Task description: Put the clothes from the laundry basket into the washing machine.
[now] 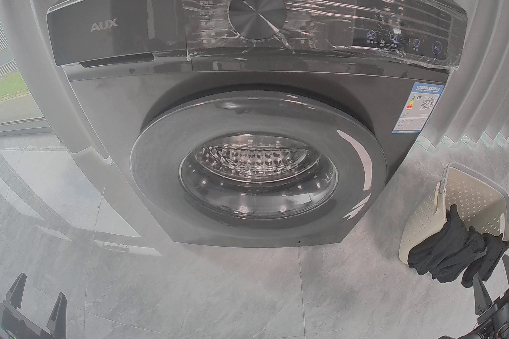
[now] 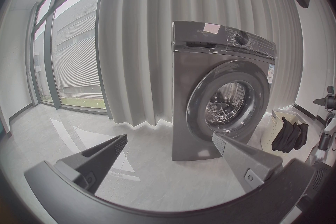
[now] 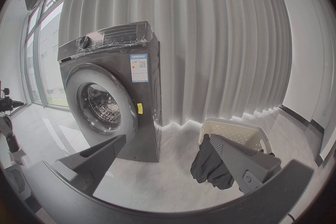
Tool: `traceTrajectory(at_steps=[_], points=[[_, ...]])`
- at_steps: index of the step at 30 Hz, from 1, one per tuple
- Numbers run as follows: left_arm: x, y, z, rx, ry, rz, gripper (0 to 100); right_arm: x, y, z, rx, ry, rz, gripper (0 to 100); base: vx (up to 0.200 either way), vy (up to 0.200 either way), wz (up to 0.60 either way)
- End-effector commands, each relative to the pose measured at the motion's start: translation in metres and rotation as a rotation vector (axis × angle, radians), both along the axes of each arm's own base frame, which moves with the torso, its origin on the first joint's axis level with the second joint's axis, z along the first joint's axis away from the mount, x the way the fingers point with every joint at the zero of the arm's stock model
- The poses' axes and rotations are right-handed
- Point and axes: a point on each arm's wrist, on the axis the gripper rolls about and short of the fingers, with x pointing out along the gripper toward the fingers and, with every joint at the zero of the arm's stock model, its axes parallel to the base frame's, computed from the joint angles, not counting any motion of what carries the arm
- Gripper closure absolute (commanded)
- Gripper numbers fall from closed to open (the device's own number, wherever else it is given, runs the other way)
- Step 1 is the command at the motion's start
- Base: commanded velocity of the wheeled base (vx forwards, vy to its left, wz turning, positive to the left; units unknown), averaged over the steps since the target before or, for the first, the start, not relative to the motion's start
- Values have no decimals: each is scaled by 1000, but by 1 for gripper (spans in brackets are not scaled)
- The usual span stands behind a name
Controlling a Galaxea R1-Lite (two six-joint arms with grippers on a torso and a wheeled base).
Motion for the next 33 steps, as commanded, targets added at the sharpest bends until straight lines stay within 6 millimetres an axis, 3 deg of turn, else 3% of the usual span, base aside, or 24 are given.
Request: traceTrajectory(at_steps=[1, 33], points=[[0, 0, -5, -2, 6, 1, 0, 1, 0, -5, 0, 13, 0, 0, 0, 0, 0], [0, 0, -5, -7, 6, 1, 0, 1, 0, -5, 0, 13, 0, 0, 0, 31, 0]])
